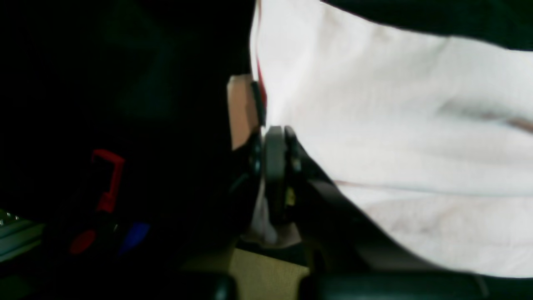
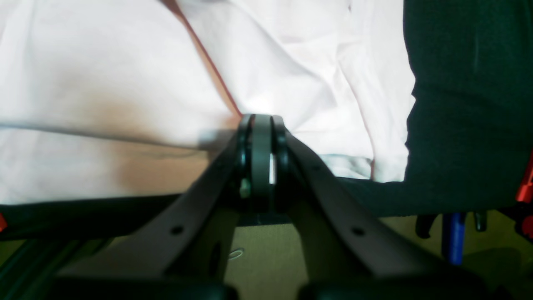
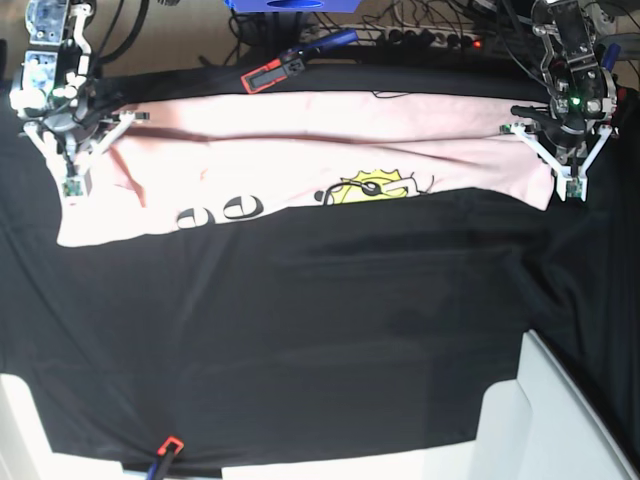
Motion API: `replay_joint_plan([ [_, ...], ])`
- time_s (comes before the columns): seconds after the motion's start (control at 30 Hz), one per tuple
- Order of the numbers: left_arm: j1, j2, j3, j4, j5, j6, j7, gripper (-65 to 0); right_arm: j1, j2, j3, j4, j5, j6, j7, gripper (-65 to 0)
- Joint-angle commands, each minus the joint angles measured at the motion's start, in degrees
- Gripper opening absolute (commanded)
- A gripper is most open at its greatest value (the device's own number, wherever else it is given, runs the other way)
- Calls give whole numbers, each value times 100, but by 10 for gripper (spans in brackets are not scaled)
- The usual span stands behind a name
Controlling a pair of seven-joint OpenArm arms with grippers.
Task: Fold the T-shirt properly
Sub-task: 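Pull the held shirt edges toward the robot with both grippers, folding it over, then hold the shirt edges with both grippers and straighten the fold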
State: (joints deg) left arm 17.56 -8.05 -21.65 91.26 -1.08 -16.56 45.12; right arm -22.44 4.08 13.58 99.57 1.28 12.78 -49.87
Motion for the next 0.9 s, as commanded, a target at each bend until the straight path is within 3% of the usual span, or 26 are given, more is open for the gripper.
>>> replay_joint_plan([
  [0.0,-38,-78,-37,118,77,69,-104,-650,-11,36,9,105,-9,-25,68,-647],
  [0.17,-213,-78,-28,91,95,69,-464,-650,-20,36,9,105,-9,-25,68,-647],
  [0.53,-785,-34,-72,-348,121,69,-490,-645,6,-78,-9,113,0,10,24,-647],
  [0.6,-838,-43,-72,-392,121,69,-490,-610,15,-87,-9,113,0,10,24,-647],
  [0.77,-864,-69,-81,-375,121,69,-499,-390,24,-87,-79,113,0,-16,15,-647],
  [0.87,-969,-78,-108,-366,113,69,-499,-361,24,-87,-79,113,0,-16,15,-647],
])
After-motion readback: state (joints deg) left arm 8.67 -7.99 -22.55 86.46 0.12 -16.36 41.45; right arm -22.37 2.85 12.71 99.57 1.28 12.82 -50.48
